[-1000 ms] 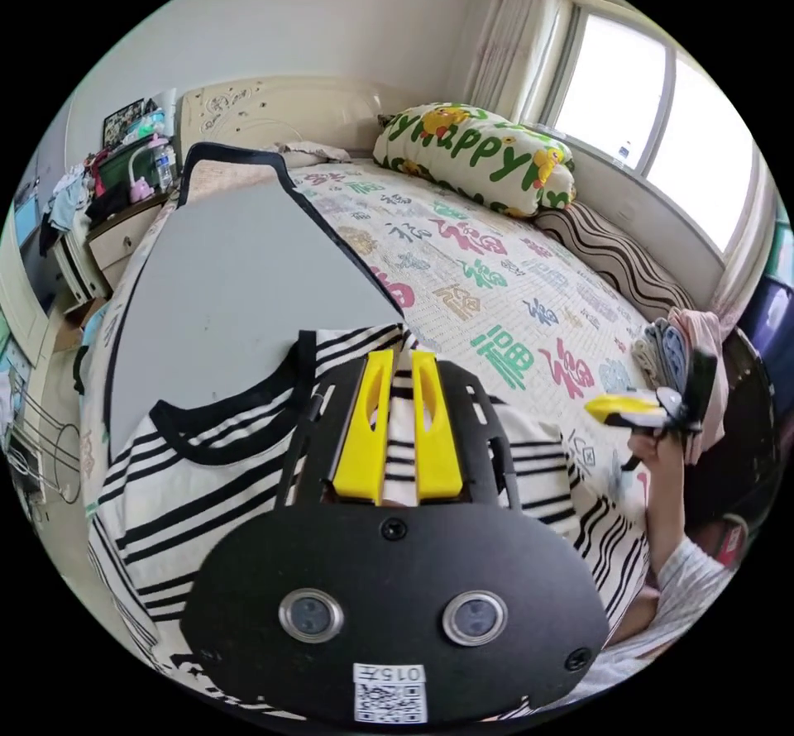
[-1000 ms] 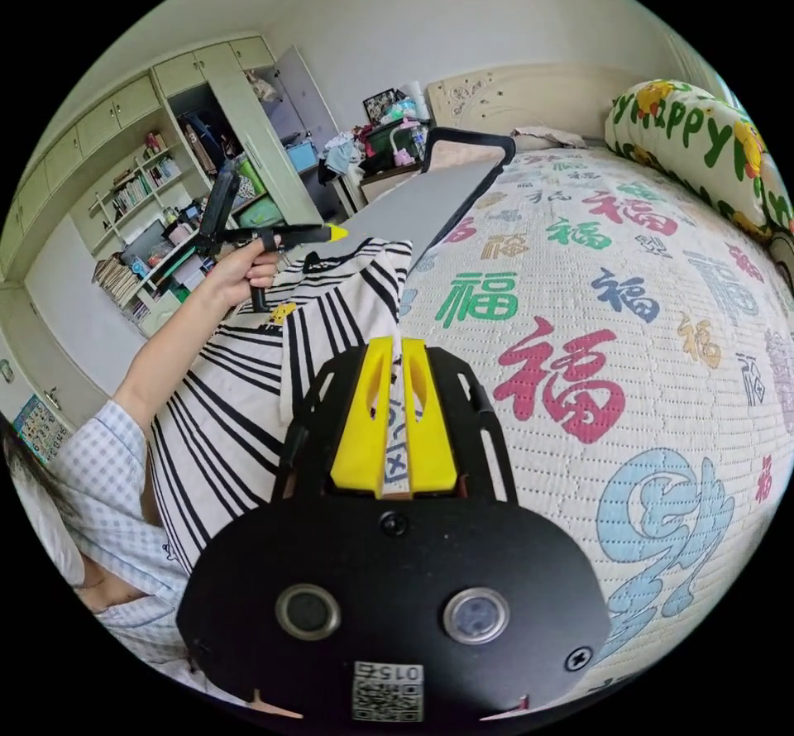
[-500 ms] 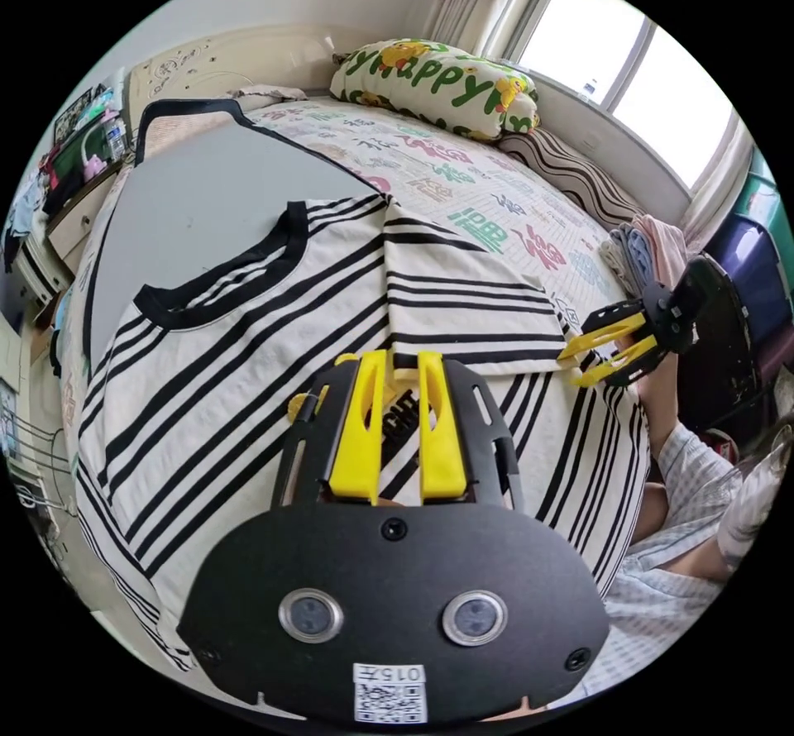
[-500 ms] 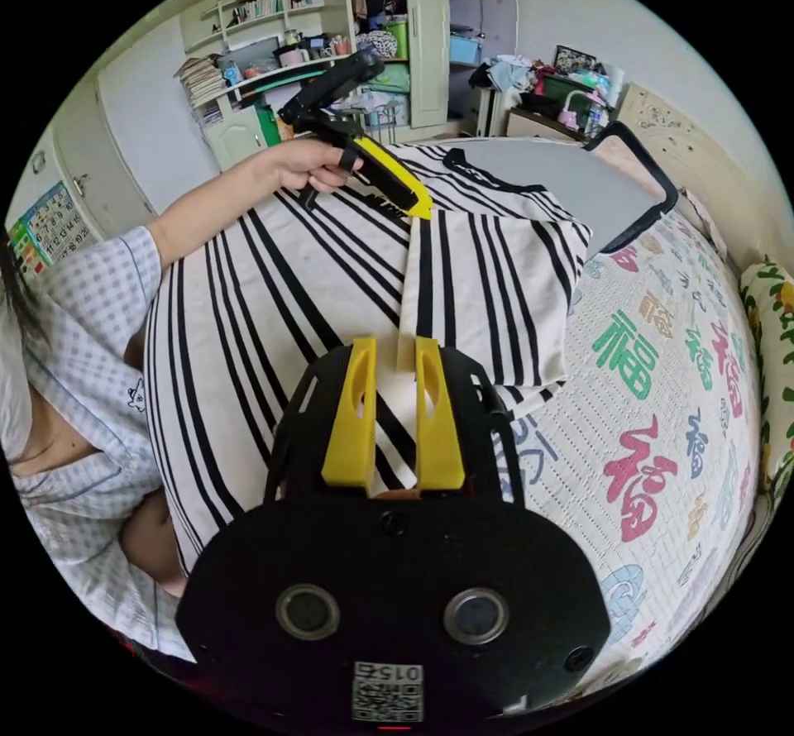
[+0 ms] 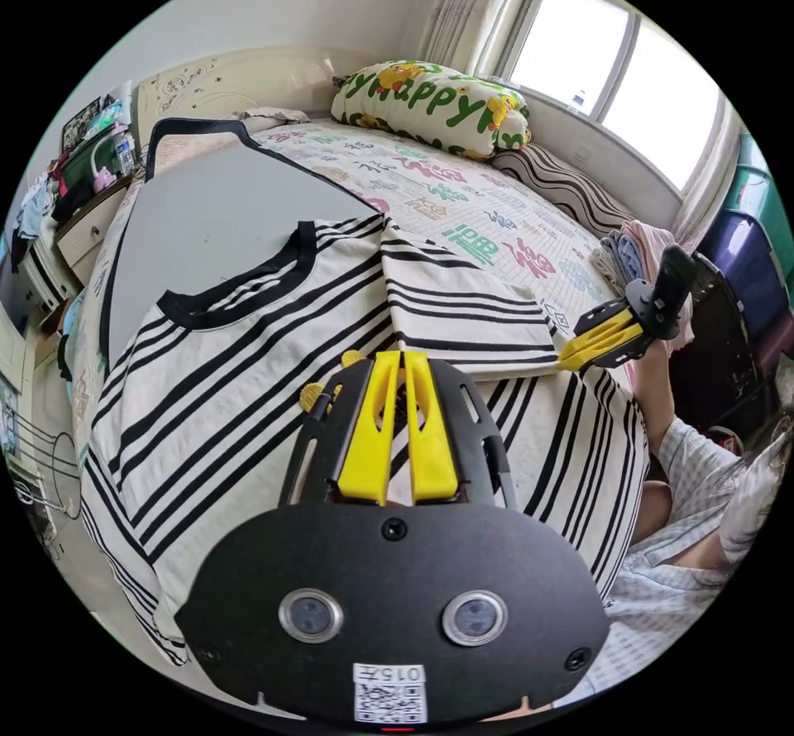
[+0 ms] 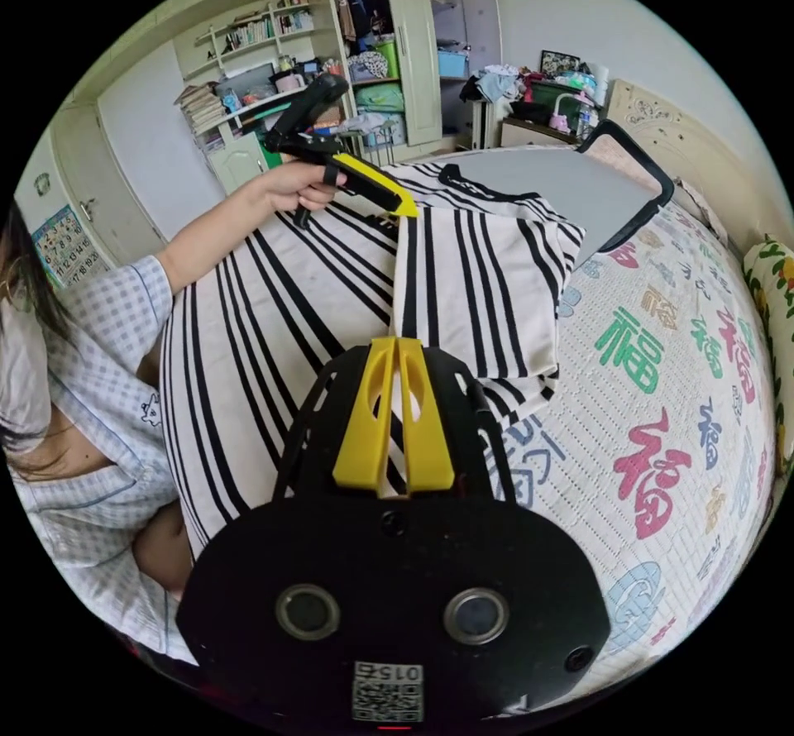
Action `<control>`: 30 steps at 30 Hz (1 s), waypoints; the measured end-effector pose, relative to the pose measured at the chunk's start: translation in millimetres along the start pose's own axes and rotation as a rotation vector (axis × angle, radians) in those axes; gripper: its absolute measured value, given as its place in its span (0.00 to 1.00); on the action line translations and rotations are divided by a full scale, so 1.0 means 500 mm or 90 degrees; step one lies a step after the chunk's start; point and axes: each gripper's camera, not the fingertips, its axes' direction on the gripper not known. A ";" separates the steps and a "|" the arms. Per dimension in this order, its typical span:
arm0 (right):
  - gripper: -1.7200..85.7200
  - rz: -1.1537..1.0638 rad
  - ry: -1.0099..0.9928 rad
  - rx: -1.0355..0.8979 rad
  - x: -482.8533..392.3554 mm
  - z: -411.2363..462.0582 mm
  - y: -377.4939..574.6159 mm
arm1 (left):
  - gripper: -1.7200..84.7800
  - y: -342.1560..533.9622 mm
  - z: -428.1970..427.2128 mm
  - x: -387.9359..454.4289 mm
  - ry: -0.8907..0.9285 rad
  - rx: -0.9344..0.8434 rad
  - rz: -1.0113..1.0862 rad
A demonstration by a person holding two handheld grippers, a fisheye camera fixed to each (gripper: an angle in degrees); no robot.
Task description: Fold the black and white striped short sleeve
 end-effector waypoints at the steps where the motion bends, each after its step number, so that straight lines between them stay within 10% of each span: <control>1: 0.01 -0.008 0.003 -0.015 -0.004 0.008 -0.003 | 0.02 -0.002 0.003 -0.001 0.002 -0.007 -0.002; 30: 0.01 0.041 -0.031 -0.009 -0.067 0.031 -0.136 | 0.03 -0.078 -0.087 0.004 -0.016 -0.043 0.004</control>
